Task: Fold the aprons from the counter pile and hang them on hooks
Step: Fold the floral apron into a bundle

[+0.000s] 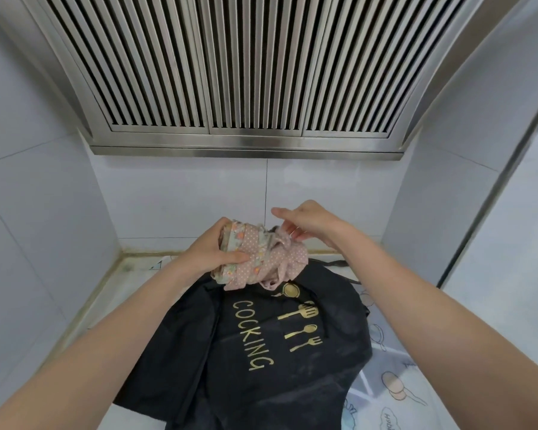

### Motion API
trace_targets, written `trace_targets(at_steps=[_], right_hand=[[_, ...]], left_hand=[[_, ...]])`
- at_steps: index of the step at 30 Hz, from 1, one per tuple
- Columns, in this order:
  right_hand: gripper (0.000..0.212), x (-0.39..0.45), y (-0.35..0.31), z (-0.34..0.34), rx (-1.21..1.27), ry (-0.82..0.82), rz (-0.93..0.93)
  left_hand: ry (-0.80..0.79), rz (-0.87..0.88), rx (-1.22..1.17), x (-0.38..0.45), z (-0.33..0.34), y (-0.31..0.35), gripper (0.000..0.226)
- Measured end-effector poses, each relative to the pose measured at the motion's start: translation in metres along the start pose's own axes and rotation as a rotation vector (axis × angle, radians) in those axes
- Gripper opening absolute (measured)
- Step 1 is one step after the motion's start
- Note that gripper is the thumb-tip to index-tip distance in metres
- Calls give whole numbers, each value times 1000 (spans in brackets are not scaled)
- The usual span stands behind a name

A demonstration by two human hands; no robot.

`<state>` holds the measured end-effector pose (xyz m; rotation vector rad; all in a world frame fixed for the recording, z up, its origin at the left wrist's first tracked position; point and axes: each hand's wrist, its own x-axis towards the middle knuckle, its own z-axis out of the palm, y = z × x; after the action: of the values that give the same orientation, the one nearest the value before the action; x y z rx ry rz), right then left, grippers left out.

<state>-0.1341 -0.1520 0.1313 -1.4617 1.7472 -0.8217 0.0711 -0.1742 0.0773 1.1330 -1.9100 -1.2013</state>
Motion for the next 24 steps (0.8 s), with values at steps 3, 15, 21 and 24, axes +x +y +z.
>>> trace_targets(at_steps=[3,15,21,24], right_hand=[[36,-6,-4,4,-181,-94,22],[25,-24,13,6,574,97,201],[36,-24,22,3,729,2,146],[35,-28,13,1,585,-3,8]], left_hand=[[4,97,153,5,4,6,46],[-4,240,529,-4,9,17,48],[0,264,591,-1,10,23,49],[-38,229,544,4,14,20,50]])
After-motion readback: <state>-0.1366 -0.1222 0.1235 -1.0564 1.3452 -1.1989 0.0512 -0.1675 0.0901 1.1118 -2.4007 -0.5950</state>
